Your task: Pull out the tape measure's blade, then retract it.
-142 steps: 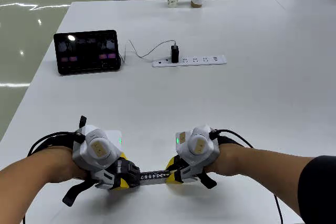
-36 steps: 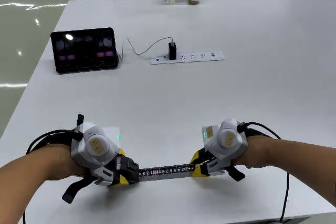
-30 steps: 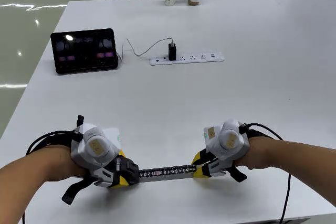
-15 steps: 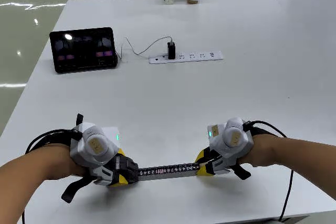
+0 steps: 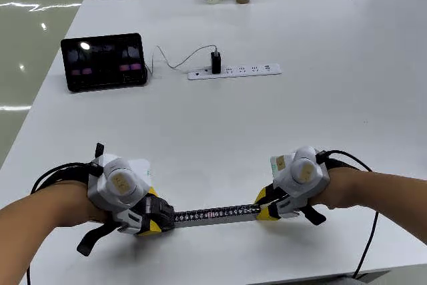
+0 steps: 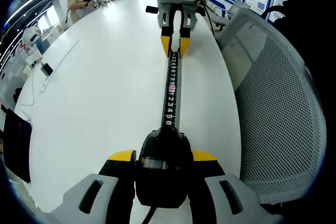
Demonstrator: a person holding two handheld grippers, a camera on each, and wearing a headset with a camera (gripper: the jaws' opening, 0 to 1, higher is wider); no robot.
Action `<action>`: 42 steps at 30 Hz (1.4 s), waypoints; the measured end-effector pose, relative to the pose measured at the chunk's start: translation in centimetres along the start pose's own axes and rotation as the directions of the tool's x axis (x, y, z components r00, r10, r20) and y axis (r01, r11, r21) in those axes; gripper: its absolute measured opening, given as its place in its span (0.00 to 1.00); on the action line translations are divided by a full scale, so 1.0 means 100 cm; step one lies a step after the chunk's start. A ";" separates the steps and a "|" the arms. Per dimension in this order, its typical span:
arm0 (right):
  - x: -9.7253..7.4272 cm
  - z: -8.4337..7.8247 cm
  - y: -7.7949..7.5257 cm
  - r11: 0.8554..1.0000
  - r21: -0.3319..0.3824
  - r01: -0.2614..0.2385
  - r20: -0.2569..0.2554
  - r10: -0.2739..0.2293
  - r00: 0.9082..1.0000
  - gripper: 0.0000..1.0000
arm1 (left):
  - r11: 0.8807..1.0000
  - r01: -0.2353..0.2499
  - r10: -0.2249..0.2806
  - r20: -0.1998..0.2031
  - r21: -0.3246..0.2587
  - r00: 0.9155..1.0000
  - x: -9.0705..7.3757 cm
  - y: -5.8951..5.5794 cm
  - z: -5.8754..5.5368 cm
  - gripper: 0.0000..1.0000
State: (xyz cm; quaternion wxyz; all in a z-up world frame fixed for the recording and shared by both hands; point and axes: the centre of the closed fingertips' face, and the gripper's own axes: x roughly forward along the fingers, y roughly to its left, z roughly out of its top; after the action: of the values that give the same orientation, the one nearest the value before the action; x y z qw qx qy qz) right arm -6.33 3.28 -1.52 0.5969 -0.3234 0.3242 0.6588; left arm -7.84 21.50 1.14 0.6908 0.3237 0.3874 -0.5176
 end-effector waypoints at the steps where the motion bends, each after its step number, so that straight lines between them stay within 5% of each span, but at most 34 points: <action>1: -0.001 -0.001 0.000 1.000 0.000 0.001 0.000 -0.001 1.000 0.10 | 1.000 0.000 0.000 0.000 0.000 1.000 0.000 0.000 0.000 0.33; 42: -0.012 -0.019 -0.002 1.000 0.014 0.006 -0.019 -0.005 1.000 0.10 | 1.000 0.000 0.000 0.004 -0.004 1.000 -0.001 -0.001 0.000 0.33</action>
State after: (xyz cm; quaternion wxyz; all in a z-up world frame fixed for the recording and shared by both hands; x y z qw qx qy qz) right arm -5.95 1.07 -1.70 0.5978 -0.3264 0.3336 0.6518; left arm -7.95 21.48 1.23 0.6924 0.3210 0.3870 -0.5175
